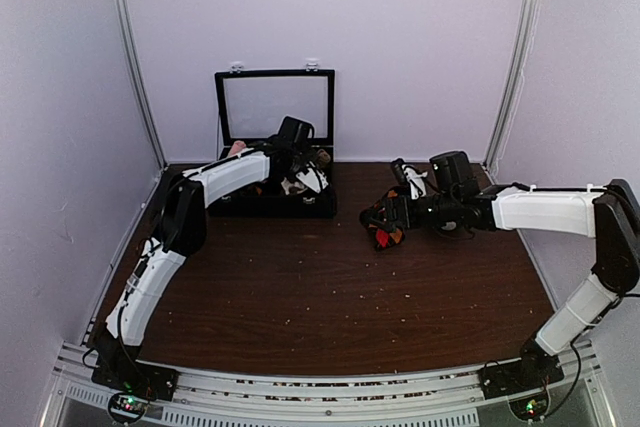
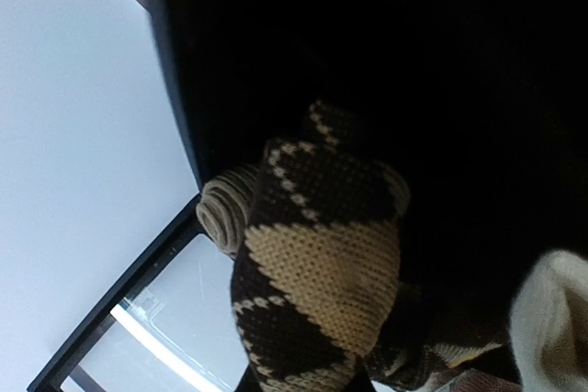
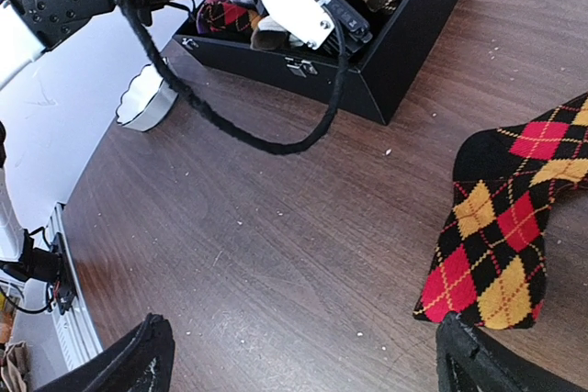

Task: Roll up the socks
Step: Place the sock in the storage box.

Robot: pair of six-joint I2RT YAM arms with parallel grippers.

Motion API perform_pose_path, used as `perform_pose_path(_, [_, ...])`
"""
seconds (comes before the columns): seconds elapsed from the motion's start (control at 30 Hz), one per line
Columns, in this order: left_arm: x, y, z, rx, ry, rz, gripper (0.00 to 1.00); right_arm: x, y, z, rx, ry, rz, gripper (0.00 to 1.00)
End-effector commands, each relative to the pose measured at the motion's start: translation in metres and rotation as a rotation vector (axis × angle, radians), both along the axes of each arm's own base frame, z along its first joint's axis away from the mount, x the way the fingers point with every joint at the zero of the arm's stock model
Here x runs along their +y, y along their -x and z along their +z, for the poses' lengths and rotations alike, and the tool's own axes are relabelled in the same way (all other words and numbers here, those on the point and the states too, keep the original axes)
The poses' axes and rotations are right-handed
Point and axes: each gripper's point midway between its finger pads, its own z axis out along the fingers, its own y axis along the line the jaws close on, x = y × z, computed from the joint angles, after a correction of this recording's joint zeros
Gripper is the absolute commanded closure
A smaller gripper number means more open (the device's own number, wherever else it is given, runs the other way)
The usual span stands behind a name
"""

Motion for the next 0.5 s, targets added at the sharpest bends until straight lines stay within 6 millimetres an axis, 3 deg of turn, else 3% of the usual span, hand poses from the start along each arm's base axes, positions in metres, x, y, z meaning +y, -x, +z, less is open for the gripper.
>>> perform_pose_path(0.0, [0.012, -0.021, 0.010, -0.071, -0.022, -0.012, 1.00, 0.007, 0.000, -0.004, 0.022, -0.043, 0.028, 0.00])
perform_pose_path(0.2, [0.014, -0.021, 0.010, -0.080, -0.042, -0.036, 1.00, 0.008, -0.002, -0.007, 0.033, -0.056, 0.034, 0.00])
perform_pose_path(0.33, [0.007, -0.017, 0.013, -0.075, -0.017, -0.084, 0.68, 0.007, -0.003, -0.008, 0.040, -0.062, 0.032, 0.00])
perform_pose_path(0.47, [-0.005, -0.013, 0.022, -0.095, 0.046, -0.133, 0.49, 0.005, -0.003, -0.011, 0.045, -0.072, 0.027, 0.00])
